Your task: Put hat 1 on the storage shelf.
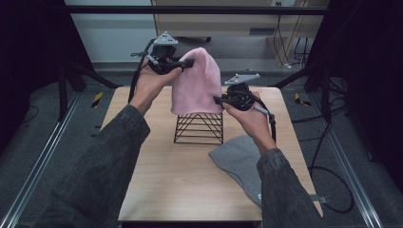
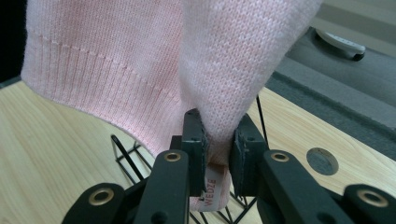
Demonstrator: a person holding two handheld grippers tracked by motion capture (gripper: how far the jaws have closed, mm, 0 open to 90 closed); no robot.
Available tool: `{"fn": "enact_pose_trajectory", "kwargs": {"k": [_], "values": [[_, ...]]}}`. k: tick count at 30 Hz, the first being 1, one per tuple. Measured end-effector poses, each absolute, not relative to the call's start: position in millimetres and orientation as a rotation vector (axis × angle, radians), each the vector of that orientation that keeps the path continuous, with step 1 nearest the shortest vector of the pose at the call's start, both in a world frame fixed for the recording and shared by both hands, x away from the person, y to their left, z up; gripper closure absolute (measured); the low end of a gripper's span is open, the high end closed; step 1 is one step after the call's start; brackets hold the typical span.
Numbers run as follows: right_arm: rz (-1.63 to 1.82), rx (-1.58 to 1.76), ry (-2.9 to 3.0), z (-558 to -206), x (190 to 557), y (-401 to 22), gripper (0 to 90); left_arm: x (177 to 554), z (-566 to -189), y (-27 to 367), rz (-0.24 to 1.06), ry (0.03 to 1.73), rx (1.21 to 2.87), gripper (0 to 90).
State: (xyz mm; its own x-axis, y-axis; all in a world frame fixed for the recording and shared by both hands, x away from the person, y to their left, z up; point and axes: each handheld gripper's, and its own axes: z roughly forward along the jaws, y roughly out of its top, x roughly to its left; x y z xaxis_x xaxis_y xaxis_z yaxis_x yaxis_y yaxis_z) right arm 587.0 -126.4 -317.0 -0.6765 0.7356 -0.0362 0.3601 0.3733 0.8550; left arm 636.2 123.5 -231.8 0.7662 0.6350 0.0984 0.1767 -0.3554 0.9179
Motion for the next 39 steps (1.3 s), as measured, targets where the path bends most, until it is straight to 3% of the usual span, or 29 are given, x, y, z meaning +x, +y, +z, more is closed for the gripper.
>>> {"fn": "enact_pose_trajectory", "kwargs": {"k": [21,39], "values": [[1.125,0.940,2.261,-367,567,-128,77.1,612,-282,124,0.522,0.581,1.936,76.9],[1.071,0.966,2.317,-384,568,-122,76.0,592,-303,124,0.524,0.586,1.968,78.3]]}}
